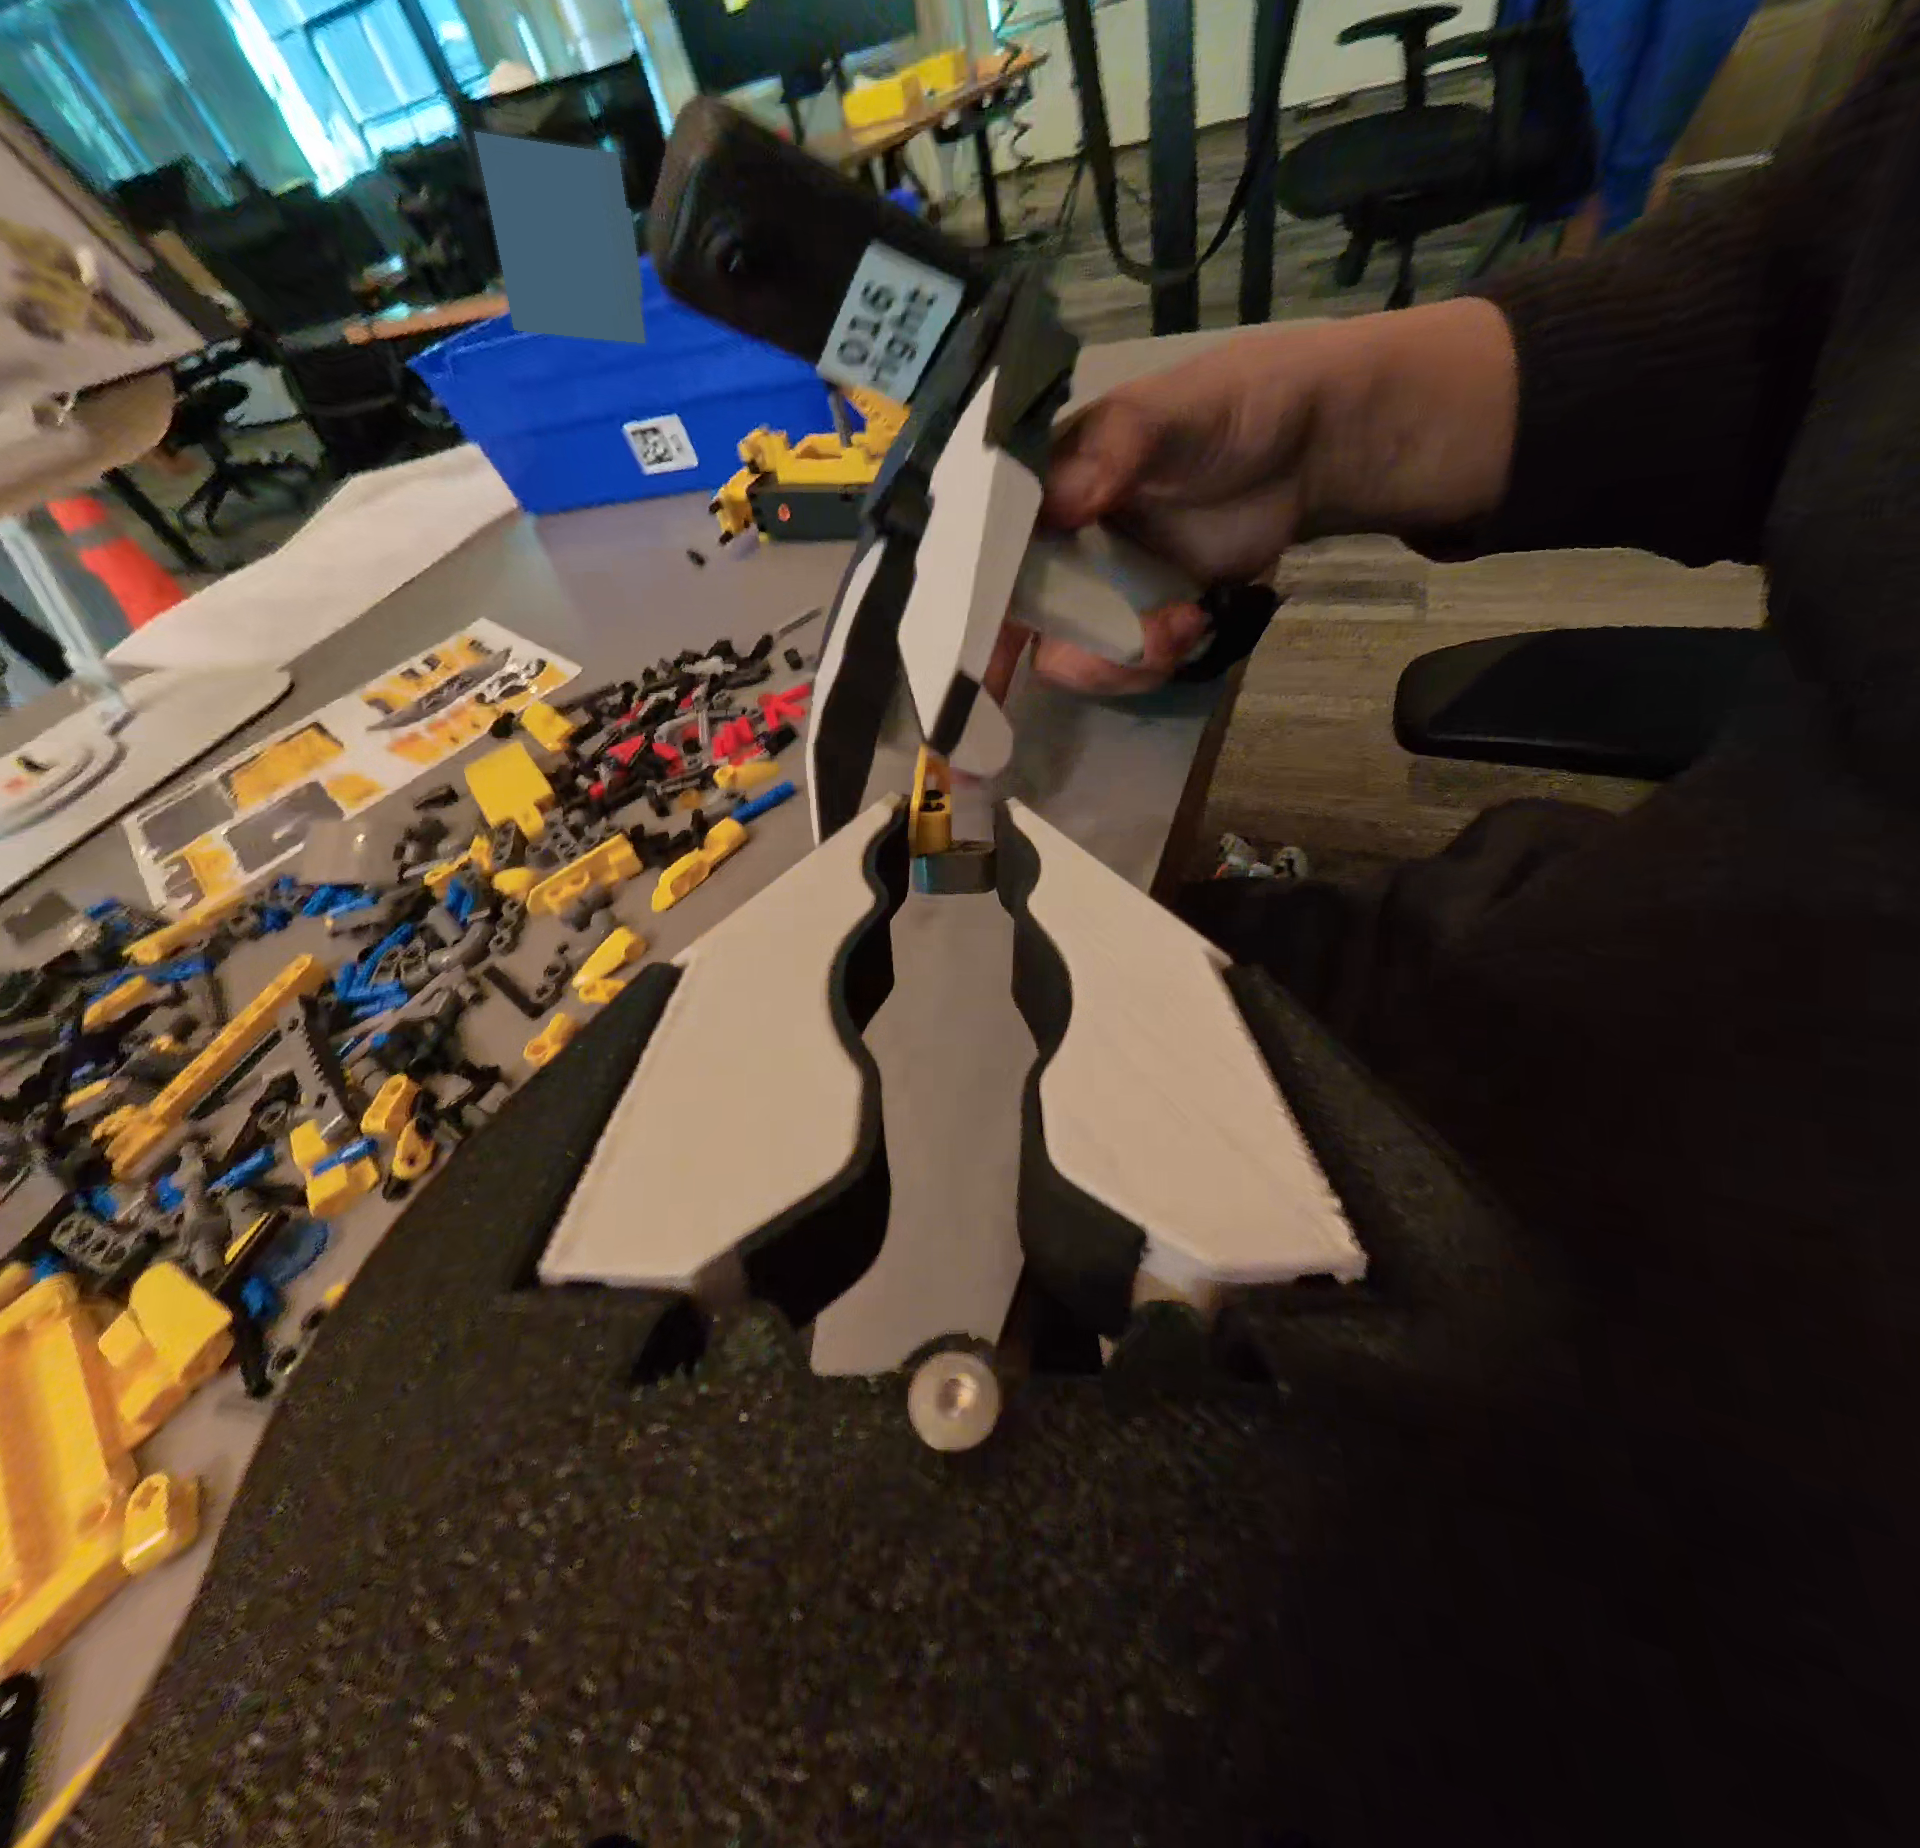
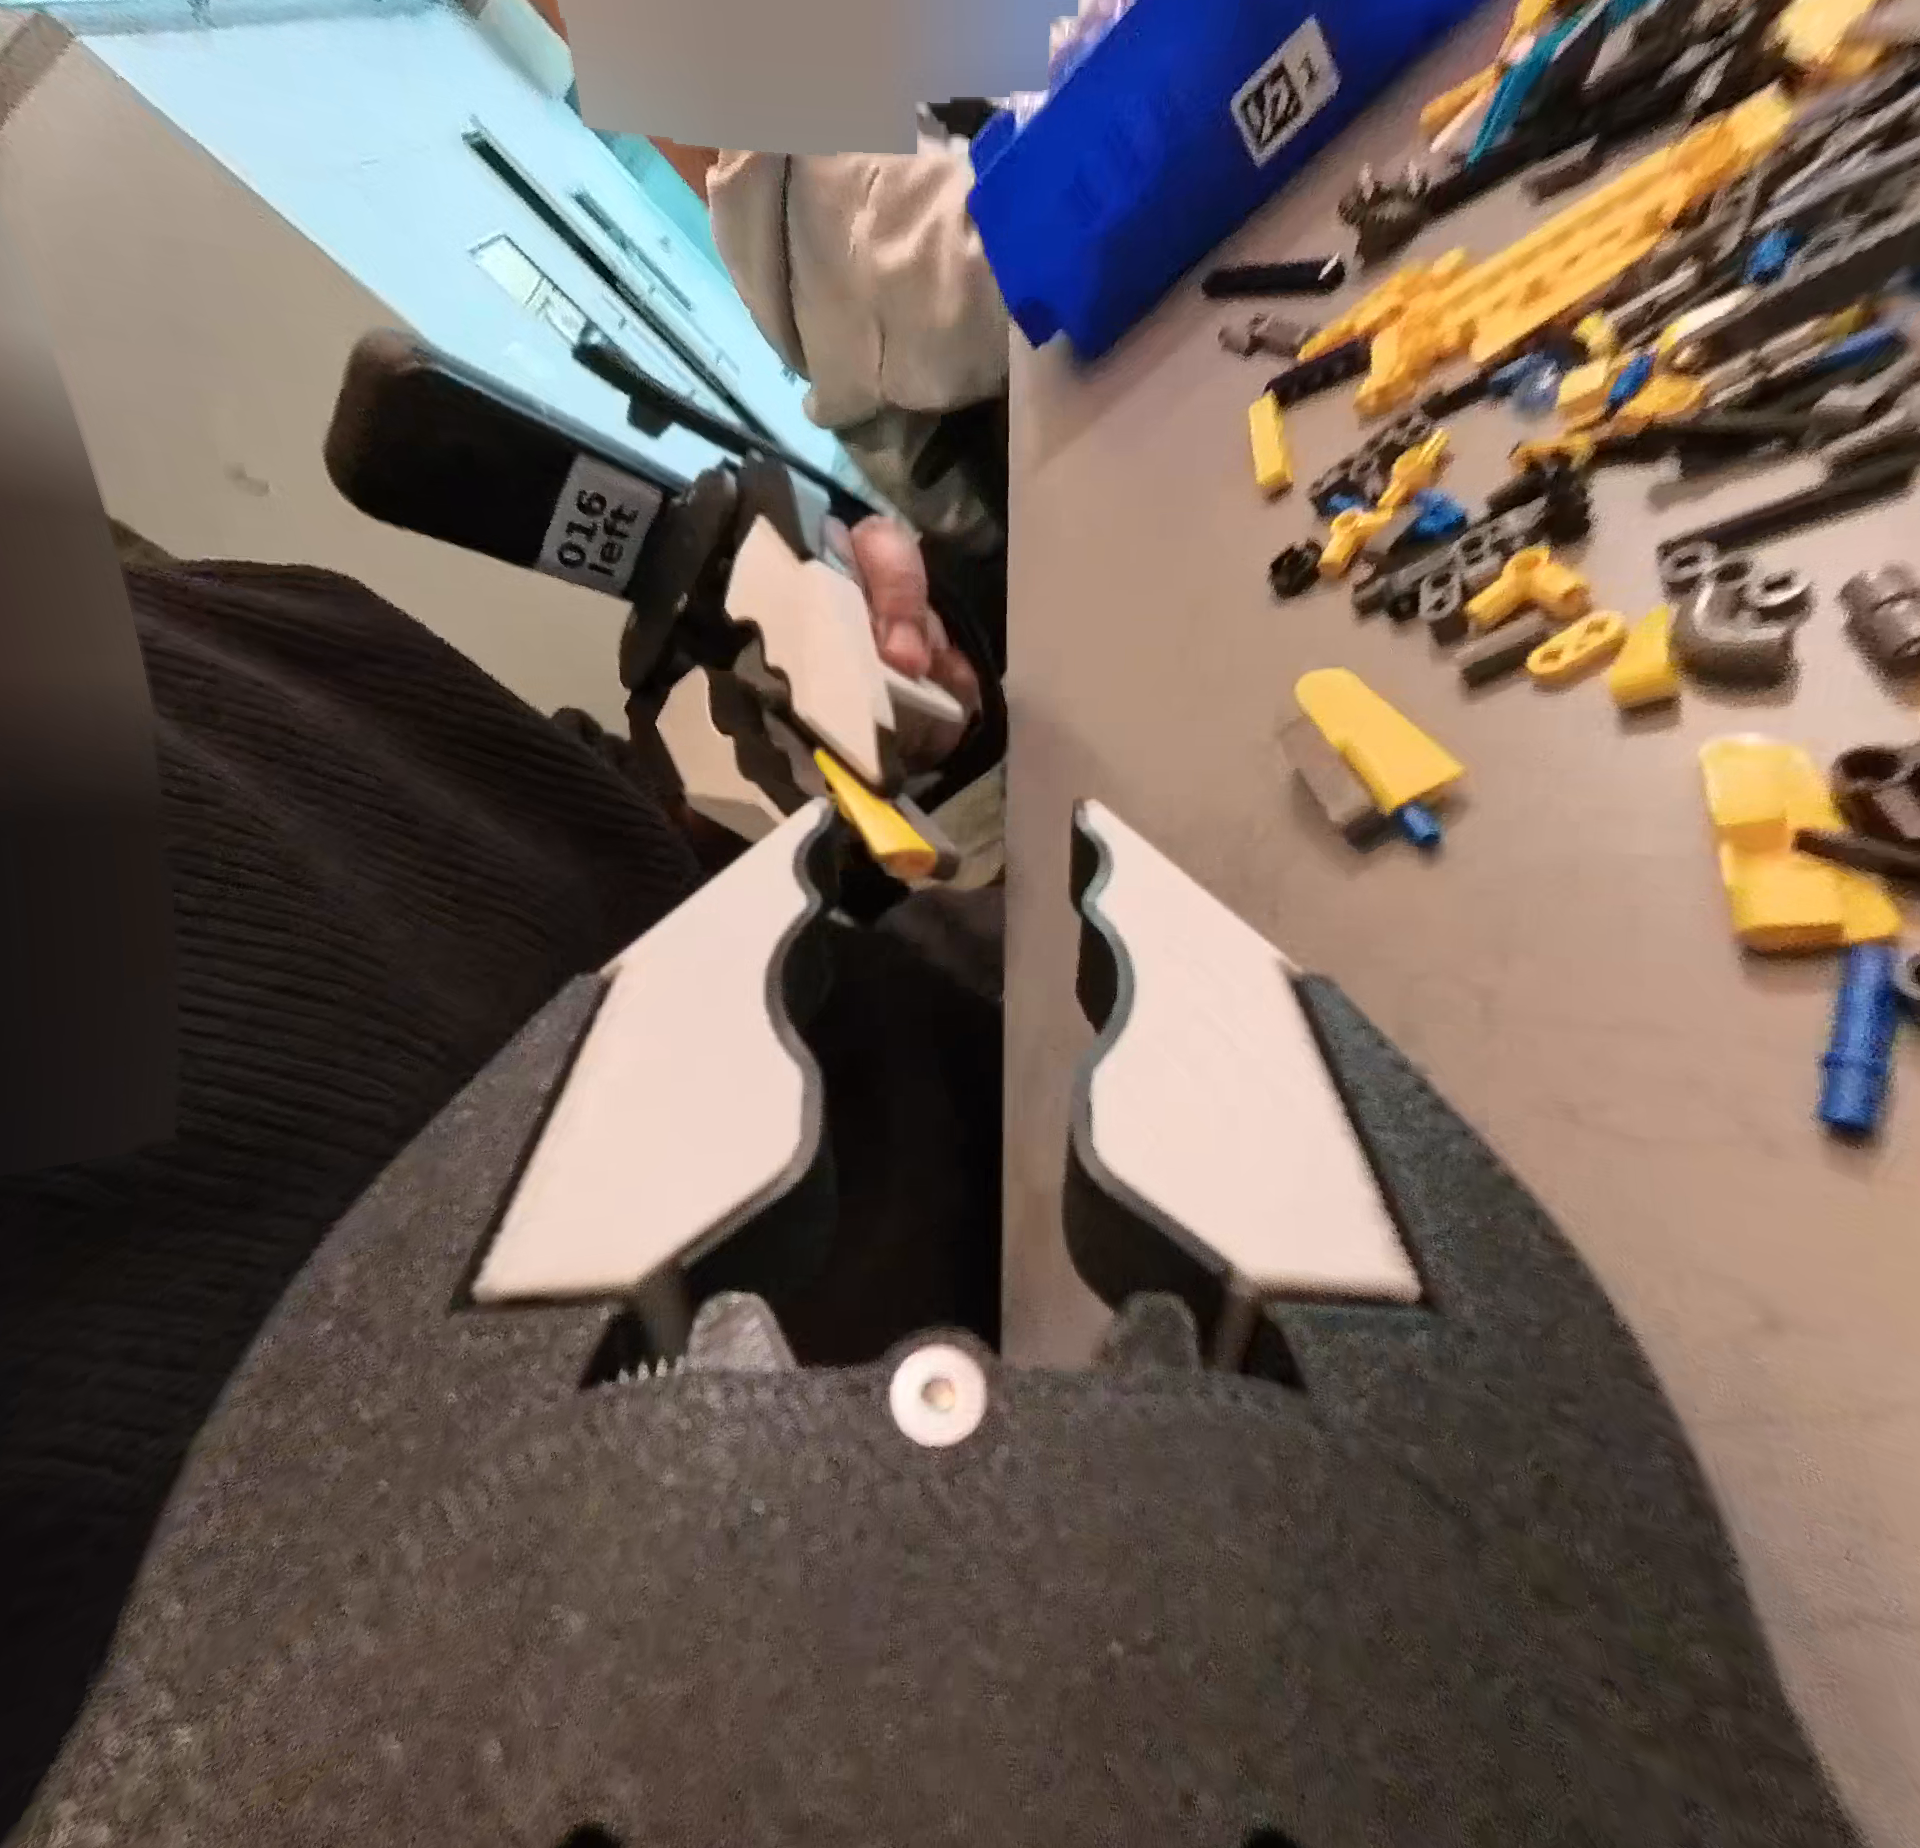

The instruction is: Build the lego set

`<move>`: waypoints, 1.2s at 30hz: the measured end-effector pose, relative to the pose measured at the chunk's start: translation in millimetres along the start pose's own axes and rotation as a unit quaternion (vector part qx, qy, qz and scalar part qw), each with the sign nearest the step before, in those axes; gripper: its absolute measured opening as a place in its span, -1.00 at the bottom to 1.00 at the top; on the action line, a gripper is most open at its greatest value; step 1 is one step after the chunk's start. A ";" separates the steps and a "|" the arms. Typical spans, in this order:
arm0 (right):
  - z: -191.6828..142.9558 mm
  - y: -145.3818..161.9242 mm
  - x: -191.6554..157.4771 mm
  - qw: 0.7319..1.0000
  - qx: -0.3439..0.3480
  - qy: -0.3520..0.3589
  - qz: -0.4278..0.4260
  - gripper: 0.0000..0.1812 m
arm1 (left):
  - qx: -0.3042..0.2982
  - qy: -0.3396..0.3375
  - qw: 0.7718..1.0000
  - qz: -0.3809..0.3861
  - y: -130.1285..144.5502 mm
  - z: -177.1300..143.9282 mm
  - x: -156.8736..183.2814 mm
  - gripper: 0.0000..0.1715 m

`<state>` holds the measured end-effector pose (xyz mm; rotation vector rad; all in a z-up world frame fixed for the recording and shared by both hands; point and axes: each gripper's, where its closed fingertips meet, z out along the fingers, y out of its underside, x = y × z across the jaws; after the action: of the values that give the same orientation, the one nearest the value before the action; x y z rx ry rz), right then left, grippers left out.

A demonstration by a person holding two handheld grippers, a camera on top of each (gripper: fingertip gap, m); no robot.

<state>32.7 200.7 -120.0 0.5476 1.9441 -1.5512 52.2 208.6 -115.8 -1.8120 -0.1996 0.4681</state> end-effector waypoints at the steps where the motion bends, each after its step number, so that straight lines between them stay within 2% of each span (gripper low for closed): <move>1: 1.5 4.1 -2.2 1.000 -0.009 -0.012 0.009 -0.53 | 0.005 0.009 1.000 0.002 -1.7 -0.4 3.0 -0.82; 4: 4.7 7.0 -17.3 0.996 -0.015 -0.072 0.049 -0.57 | 0.012 0.027 1.000 -0.001 -3.5 -0.7 7.4 -0.82; 6: 5.3 9.2 -23.3 0.992 -0.023 -0.103 0.069 -0.77 | 0.015 0.033 0.999 -0.002 -4.6 -0.9 8.4 -0.82; 10: 5.1 9.6 -26.1 0.989 -0.030 -0.121 0.073 -0.85 | 0.024 0.050 0.998 -0.020 -7.3 -1.4 10.4 -0.82; 13: 4.2 5.3 -20.4 0.996 -0.023 -0.089 0.021 -0.94 | 0.017 0.030 0.998 -0.055 -3.0 -0.5 -0.4 -0.77; 17: 3.7 -1.9 -5.2 0.992 -0.020 0.017 -0.125 -0.94 | -0.018 0.005 0.993 -0.118 11.0 -0.9 -20.1 -0.66; 19: 5.4 -2.1 3.9 0.966 -0.039 0.090 -0.240 -0.94 | -0.041 -0.002 0.988 -0.150 19.8 -0.7 -28.1 -0.65; 20: 6.6 0.1 10.5 0.942 -0.061 0.132 -0.304 -0.93 | -0.054 0.006 0.986 -0.161 23.7 -0.4 -27.8 -0.64; 23: 9.9 10.1 34.9 0.835 -0.146 0.243 -0.472 -0.93 | -0.101 0.008 0.980 -0.173 38.0 0.5 -30.6 -0.64; 24: 12.2 13.5 39.5 0.806 -0.165 0.258 -0.507 -0.93 | -0.113 0.010 0.979 -0.172 41.7 0.7 -30.2 -0.64; 25: 15.6 17.2 41.1 0.790 -0.175 0.258 -0.527 -0.93 | -0.123 0.009 0.978 -0.170 45.0 1.1 -30.6 -0.64; 29: 22.4 28.3 45.3 0.791 -0.193 0.236 -0.531 -0.93 | -0.139 0.018 0.976 -0.168 50.0 3.3 -27.8 -0.63; 32: 16.6 30.4 50.1 0.790 -0.209 0.241 -0.523 -0.82 | -0.150 0.020 0.975 -0.166 52.8 4.5 -26.4 -0.63; 36: 10.6 34.2 40.7 0.817 -0.199 0.217 -0.496 -0.74 | -0.158 0.020 0.974 -0.158 55.6 5.7 -24.8 -0.63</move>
<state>26.4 196.8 -173.7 -0.4424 3.0957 -1.5197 21.6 188.2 -164.6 -2.0503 -0.5519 0.1788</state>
